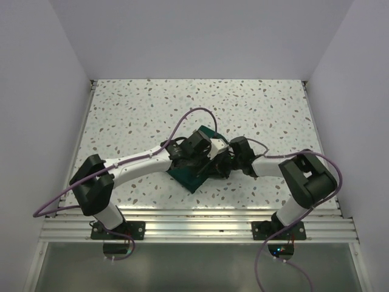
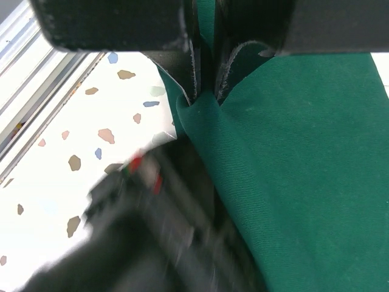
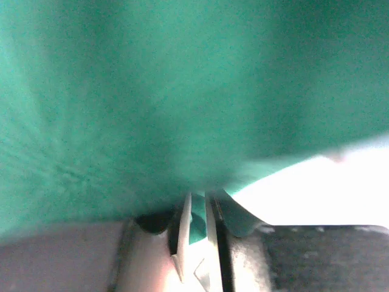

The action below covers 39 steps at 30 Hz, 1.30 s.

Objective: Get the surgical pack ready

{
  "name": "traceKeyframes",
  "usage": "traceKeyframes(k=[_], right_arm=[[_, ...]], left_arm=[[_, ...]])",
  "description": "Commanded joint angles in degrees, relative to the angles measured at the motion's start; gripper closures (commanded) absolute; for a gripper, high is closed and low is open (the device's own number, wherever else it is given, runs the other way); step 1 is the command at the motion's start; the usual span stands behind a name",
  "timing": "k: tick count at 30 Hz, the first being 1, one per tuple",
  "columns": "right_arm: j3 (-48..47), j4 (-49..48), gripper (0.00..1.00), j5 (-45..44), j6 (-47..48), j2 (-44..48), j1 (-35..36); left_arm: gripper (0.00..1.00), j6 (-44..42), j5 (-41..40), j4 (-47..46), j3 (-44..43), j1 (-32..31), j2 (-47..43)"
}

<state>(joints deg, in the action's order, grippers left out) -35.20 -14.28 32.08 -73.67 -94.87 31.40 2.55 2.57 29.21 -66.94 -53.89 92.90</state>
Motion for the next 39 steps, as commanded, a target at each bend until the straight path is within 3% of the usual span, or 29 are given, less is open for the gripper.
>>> traceKeyframes(k=[1, 7, 11, 13, 17, 22, 32, 39], right_arm=[[1.71, 11.13, 0.78, -0.43, 4.04, 5.73, -5.28], [-5.22, 34.90, 0.61, -7.02, 18.29, 14.27, -12.67], [-8.04, 35.21, 0.50, -6.24, 19.09, 13.84, -14.60], [-8.30, 32.32, 0.41, -4.48, 17.51, 12.52, -15.31], [-7.78, 25.28, 0.35, -2.99, 14.35, 10.32, -16.45], [-9.18, 20.09, 0.32, 0.35, 11.97, 5.41, -17.07], [-11.64, 22.28, 0.32, -0.16, 8.54, 10.22, -17.16], [-13.76, 23.25, 0.33, -0.17, 9.33, 7.86, -17.07]], left_arm=[[1.00, 1.15, 0.95, -3.64, 1.71, -0.87, -2.99], [1.00, 1.15, 0.16, -4.78, 4.18, -0.87, -3.60], [1.00, 0.88, 0.42, -5.57, 5.24, -0.87, -4.31], [1.00, 0.62, 0.33, -5.66, 5.76, -0.87, -4.66], [1.00, 0.44, 0.42, -5.75, 6.55, -0.87, -5.01], [1.00, 0.27, 0.33, -5.83, 6.99, -0.87, -4.84], [1.00, -0.26, 0.51, -6.10, 7.35, -0.87, -4.57], [1.00, -0.35, 1.39, -6.19, 7.17, -0.87, -4.40]])
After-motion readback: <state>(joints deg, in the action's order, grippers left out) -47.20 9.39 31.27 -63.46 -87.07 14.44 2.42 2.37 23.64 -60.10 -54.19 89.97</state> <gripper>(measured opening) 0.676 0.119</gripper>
